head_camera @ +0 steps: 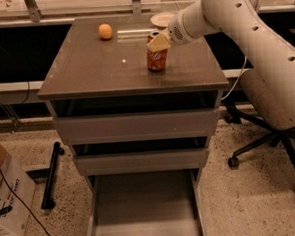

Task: Pick coke can from bottom drawer and place on counter

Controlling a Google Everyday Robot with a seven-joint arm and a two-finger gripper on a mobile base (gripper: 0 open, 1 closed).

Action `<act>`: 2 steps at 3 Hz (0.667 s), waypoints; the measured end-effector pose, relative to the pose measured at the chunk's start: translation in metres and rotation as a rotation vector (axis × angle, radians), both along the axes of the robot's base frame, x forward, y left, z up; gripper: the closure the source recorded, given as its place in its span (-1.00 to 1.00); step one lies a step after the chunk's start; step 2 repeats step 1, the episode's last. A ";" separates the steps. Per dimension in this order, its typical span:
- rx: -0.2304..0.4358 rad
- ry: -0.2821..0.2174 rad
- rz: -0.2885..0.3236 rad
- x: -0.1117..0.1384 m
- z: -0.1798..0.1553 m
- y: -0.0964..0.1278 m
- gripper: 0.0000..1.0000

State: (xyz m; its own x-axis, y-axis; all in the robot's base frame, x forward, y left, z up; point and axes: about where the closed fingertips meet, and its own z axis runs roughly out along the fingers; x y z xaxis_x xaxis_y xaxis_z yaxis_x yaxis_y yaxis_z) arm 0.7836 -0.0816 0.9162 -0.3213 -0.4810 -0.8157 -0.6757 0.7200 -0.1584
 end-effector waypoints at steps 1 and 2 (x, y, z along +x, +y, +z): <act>0.000 0.001 0.002 0.000 -0.001 0.001 -1.00; 0.000 0.001 0.002 0.000 -0.001 0.001 -1.00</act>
Offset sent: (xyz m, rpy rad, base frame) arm 0.0000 0.0000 0.0000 0.0000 0.0000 0.0000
